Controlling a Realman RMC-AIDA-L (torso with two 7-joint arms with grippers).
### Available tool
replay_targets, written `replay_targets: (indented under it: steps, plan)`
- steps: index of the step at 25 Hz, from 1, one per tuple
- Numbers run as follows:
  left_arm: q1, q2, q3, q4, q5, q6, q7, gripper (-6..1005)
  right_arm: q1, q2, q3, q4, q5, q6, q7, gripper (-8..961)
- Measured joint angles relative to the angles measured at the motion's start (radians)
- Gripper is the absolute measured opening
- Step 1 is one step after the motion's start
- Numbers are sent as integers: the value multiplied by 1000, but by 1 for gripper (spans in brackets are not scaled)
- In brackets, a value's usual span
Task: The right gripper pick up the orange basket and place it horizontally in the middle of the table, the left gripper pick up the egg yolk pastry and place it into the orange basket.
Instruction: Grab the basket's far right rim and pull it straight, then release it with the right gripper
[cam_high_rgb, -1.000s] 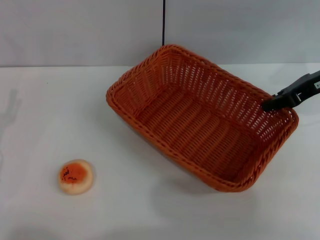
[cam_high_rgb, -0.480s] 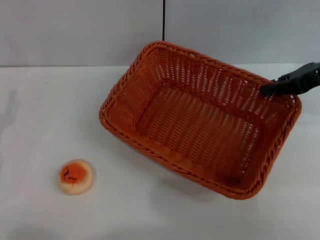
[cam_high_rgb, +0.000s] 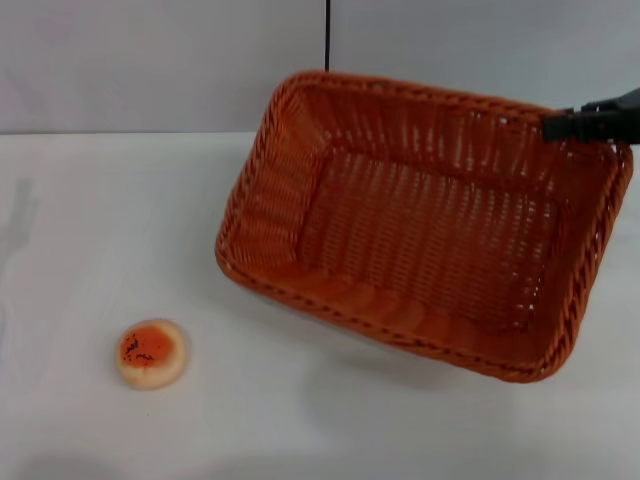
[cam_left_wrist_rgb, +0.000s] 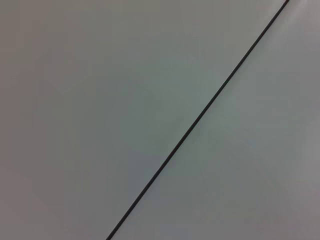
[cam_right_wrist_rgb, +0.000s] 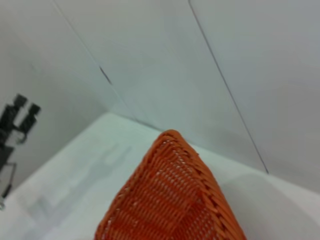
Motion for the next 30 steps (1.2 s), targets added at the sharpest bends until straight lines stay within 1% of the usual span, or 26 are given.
replay_targets:
  steps: [2,7,11,15,17,18,21,22,26,30]
  plan:
    - [0,1,-2,0,0,0,-2,785,-15,-8,0,0,54,-15,-13,164]
    - [0,1,-2,0,-5,-1,-11,782,-21,-16,3,0,93,-48,-30,164]
    - [0,1,-2,0,-5,-1,-11,780,-17,-19,4,-2,104,-80,-52,164]
    - [0,2,-2,0,-6,-2,-12,778,-10,-20,-3,-37,109,-132,-126,164]
    - [0,2,-2,0,-6,-2,-13,777,5,-22,-10,-45,105,-188,-184,164]
    - [0,2,-2,0,-6,-2,-13,776,5,-22,-10,-45,105,-188,-184,164]
    - [-1,2,-1,0,-2,-2,-13,775,15,-25,-40,-45,98,-213,-212,164]
    - [-1,2,0,0,-2,-2,-13,774,17,-26,-69,-44,97,-211,-224,163]
    - [2,1,3,0,-2,-2,-14,772,23,-24,-93,-38,74,-193,-233,163]
    - [3,0,4,-1,-1,-2,-16,770,32,-9,-97,-35,23,-157,-235,163]
